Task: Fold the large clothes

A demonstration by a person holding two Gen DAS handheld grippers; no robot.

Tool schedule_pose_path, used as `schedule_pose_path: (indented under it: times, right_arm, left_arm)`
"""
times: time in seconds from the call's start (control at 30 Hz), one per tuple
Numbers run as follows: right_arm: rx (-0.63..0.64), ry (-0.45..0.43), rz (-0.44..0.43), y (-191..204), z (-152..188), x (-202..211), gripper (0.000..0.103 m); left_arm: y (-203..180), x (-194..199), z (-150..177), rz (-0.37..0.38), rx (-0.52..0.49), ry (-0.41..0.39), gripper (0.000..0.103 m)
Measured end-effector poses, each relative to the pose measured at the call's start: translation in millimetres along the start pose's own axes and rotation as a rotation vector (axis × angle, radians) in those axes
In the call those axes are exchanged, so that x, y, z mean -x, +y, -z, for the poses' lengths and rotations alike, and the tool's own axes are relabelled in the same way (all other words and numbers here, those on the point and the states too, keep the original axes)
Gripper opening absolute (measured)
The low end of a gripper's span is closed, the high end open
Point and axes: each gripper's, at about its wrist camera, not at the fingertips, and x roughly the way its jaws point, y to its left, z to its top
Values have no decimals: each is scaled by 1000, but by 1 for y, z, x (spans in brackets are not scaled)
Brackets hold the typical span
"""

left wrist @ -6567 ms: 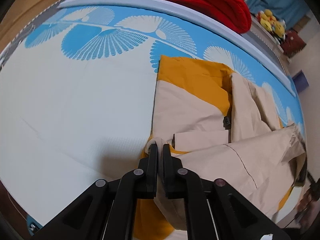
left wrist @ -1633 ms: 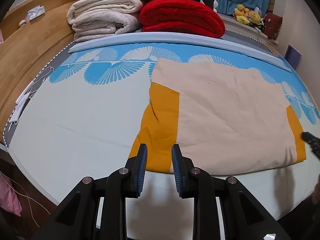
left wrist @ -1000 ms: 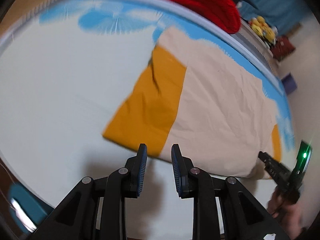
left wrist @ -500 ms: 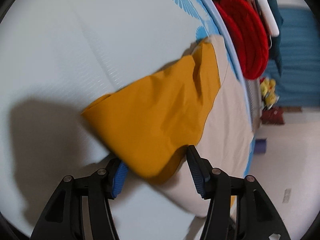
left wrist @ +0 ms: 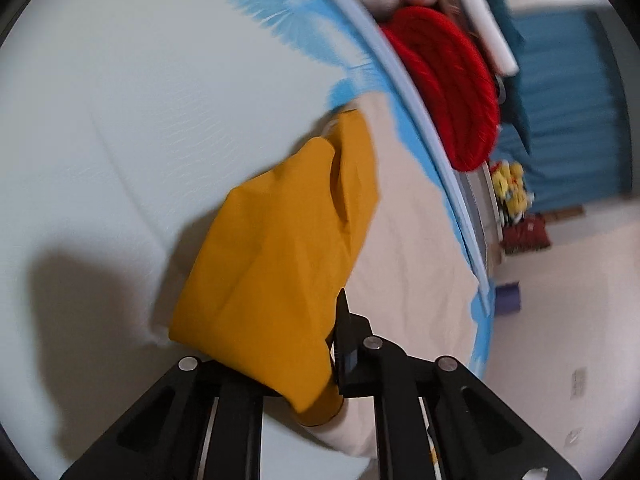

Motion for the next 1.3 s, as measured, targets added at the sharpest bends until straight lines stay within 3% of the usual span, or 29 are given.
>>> schedule_pose_path:
  times: [0.23,0.3,0.4,0.5,0.6,0.73,0.8,0.9,0.93,1.03,1.1,1.17,1.23,1.3]
  right_arm:
    - [28,-139,-37,51,34,44,25]
    - [70,-86,-54,70,44,34,25]
    - [172,123,-212,96,53,-4,25]
    - [171,127,-263,91,43,6,25]
    - [173,13,-285,64,20,44,25]
    - [152,-231,-261,-18,-23,121,28]
    - [156,-342,-205,-60,-32,153,42]
    - [178,-462,-74,-114,-36,182,50]
    - [147,-472,-38,-136,-32,184,50]
    - [-1,-450,-37,-174,-15,176,50]
    - [-57,-326,-59,-189,-11,152,50]
    - [-81,-308,-106,-200,-13,151,50]
    - [-98,-260,-160,-203,-18,139,51]
    - [-128,-184,-229,-204,-19,125,52]
  left_arm:
    - [-42,84,10,-118,-230,-81,9]
    - [-42,110,14,-142,-265,-111,9]
    - [-43,127,20,-195,-330,-144,9]
    - [-50,127,23,-208,-346,-162,9]
    - [-82,118,42,-203,-465,-190,9]
    - [-145,99,94,-141,-702,-190,8]
    - [-174,85,123,-98,-806,-173,8]
    - [-215,52,172,-6,-939,-91,8]
    - [-226,38,192,15,-984,-49,8]
    - [-241,-10,238,24,-1092,107,10]
    - [-235,-51,258,1,-1077,284,17]
    - [-223,-74,263,-27,-1023,437,29]
    - [-217,-73,251,-12,-948,483,32]
    - [-217,-57,232,55,-888,507,39]
